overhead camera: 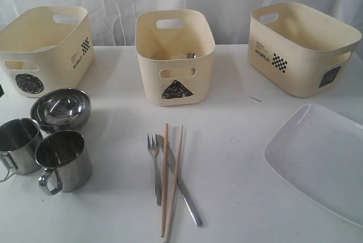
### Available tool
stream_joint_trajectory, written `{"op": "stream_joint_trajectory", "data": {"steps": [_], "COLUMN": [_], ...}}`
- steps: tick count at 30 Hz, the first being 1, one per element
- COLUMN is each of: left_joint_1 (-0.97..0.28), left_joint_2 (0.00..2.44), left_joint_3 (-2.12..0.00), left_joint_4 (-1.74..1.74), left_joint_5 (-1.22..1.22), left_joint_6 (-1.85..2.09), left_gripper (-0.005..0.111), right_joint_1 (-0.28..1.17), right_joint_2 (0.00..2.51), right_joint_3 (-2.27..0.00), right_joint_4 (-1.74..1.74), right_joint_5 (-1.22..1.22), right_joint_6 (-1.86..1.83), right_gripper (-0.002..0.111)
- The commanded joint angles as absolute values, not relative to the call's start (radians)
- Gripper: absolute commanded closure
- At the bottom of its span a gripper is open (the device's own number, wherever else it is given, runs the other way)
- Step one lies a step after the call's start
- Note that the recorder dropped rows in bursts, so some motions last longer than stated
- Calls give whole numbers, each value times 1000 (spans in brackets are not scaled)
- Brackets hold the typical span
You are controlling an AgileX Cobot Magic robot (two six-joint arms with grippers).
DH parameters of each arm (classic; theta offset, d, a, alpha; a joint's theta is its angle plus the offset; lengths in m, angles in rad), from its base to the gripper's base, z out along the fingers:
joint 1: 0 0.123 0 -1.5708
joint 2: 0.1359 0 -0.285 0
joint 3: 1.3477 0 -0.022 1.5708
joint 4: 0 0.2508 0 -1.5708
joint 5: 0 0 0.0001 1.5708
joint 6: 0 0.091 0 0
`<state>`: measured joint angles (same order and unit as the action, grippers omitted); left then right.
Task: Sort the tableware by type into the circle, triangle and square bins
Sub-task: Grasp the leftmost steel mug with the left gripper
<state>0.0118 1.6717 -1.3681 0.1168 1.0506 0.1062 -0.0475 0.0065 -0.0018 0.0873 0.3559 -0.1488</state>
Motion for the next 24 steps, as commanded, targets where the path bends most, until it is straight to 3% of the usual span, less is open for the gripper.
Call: {"op": "stream_joint_trajectory", "data": {"steps": [1,9,15,18,24], "left_joint_1": [7,9,9,9,9], "left_joint_2": [1666,1666,1666,1666,1666], "left_joint_3": [-1247,-1063,-1004,-997,-997], "left_joint_4": [75,86,86,86,84], "left_joint_5": [870,531,415,432,465], "left_joint_6": [139,191,187,175,128], "left_gripper": [35,36,45,56,99], "right_joint_1": [-47,-47,-47,-47,-47], "right_joint_2": [0,0,0,0,0], "right_joint_3": [0,0,0,0,0], "right_joint_4": [82,82,82,82,82], "right_joint_5": [350,350,350,350,350], "right_joint_6": [-153,-153,-153,-153,-153], "right_gripper": [108,108,108,108,108]}}
